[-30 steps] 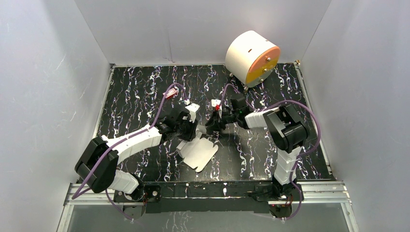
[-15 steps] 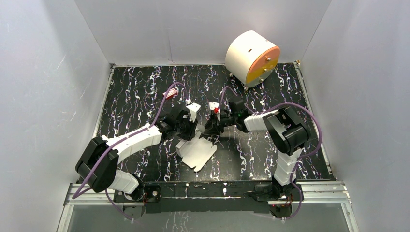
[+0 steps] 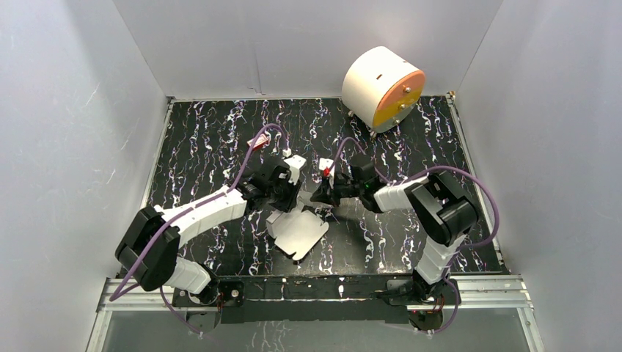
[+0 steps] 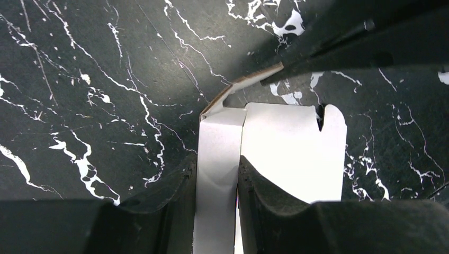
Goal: Fold the paper box
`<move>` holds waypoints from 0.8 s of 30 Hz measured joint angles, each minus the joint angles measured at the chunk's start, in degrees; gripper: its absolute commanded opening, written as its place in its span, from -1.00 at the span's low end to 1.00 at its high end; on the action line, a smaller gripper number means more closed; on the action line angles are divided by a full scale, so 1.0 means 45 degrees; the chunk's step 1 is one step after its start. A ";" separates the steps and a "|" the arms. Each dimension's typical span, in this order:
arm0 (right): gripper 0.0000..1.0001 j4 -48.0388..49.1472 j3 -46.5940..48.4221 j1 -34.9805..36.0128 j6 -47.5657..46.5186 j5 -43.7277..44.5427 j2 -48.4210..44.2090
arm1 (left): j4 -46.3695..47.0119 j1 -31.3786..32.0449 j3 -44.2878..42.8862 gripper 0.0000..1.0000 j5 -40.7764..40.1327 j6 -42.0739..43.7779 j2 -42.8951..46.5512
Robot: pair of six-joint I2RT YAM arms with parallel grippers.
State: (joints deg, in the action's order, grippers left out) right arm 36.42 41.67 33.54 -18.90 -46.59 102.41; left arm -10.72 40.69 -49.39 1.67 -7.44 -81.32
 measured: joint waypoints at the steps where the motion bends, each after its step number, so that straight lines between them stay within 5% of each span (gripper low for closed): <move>1: -1.00 0.0185 -0.0209 0.0102 0.0199 0.0296 -0.0165 | -0.0005 0.0000 -0.0044 -0.83 -0.0097 -0.0121 -0.0015; 16: -1.00 0.1540 -0.1831 0.3011 0.2550 0.7427 -0.1919 | 0.1069 0.0010 0.0369 -0.83 -0.1525 -0.2754 0.0024; 24: -1.00 0.4906 -0.2861 0.3983 0.3079 0.9491 -0.0860 | 0.2511 0.0019 0.1724 -0.72 -0.1773 -0.3623 0.0729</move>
State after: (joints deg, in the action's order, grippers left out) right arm 58.50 28.80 51.46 -5.04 -3.88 98.54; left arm 0.58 40.77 -41.63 -6.31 -23.75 -78.04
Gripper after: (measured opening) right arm 0.012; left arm 0.282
